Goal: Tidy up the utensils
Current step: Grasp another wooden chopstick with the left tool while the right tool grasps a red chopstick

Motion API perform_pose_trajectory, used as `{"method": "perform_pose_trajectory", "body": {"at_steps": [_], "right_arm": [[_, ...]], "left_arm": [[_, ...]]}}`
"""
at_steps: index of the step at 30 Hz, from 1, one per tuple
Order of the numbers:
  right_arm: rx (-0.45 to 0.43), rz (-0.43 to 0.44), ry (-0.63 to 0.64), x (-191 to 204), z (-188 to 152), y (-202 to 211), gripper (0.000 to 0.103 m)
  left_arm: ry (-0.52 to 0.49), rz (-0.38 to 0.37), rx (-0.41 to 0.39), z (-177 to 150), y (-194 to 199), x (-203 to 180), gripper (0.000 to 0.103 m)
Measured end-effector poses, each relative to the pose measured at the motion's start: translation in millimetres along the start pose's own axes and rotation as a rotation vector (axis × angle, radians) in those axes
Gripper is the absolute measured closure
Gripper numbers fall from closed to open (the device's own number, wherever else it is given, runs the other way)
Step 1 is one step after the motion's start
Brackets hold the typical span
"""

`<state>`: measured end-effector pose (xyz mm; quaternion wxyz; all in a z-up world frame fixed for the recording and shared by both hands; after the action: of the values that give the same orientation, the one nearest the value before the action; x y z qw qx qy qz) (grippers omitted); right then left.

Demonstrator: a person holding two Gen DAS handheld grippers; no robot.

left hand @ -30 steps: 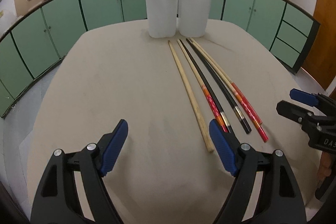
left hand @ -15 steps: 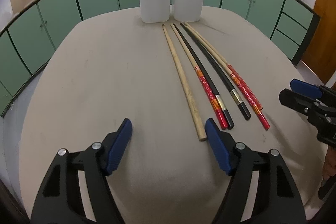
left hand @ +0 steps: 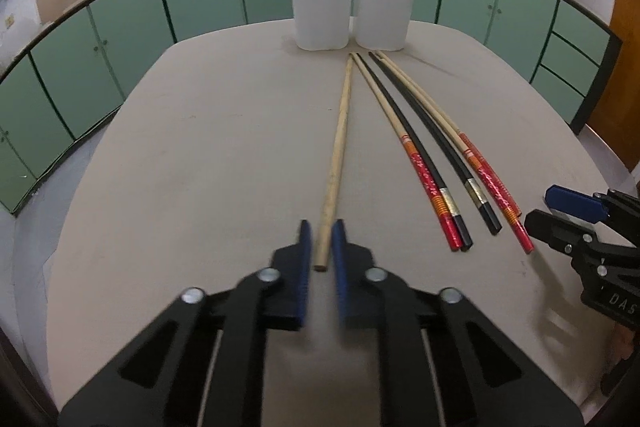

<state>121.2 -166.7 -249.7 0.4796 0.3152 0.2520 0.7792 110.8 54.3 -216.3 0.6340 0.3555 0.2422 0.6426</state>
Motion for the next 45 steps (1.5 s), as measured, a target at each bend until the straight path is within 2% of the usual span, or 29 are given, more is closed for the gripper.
{"method": "perform_pose_trajectory", "body": {"at_steps": [8, 11, 13, 23, 28, 45], "right_arm": [[0.005, -0.011, 0.052, 13, 0, -7, 0.060], [0.000, -0.020, 0.058, 15, 1, -9, 0.069], [-0.001, -0.014, 0.054, 16, 2, -10, 0.080], [-0.006, -0.028, 0.049, 19, 4, -15, 0.082], [-0.004, -0.037, 0.048, 19, 5, -15, 0.096], [-0.009, -0.021, 0.020, 11, 4, -11, 0.096]], "left_arm": [[0.062, 0.047, 0.010, -2, 1, 14, 0.095], [0.066, 0.050, 0.014, -1, 0, 15, 0.095], [0.071, 0.054, 0.016, 1, -1, 14, 0.095], [0.071, 0.059, 0.017, 2, -5, 14, 0.094], [0.066, 0.056, 0.015, 2, -5, 14, 0.095], [0.065, 0.051, 0.008, 0, -3, 14, 0.096]]}}
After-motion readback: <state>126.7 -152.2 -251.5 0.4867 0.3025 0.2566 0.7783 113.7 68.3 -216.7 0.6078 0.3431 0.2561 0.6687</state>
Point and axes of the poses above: each gripper's, at about its wrist camera, not at the fingertips, and y roughly against the way its jaws point, x to its left, z to its top, the point moved 5 cm from there along -y, roughly the way its jaws point, and after that the axes turned 9 degrees about z, right-handed, at the moved point
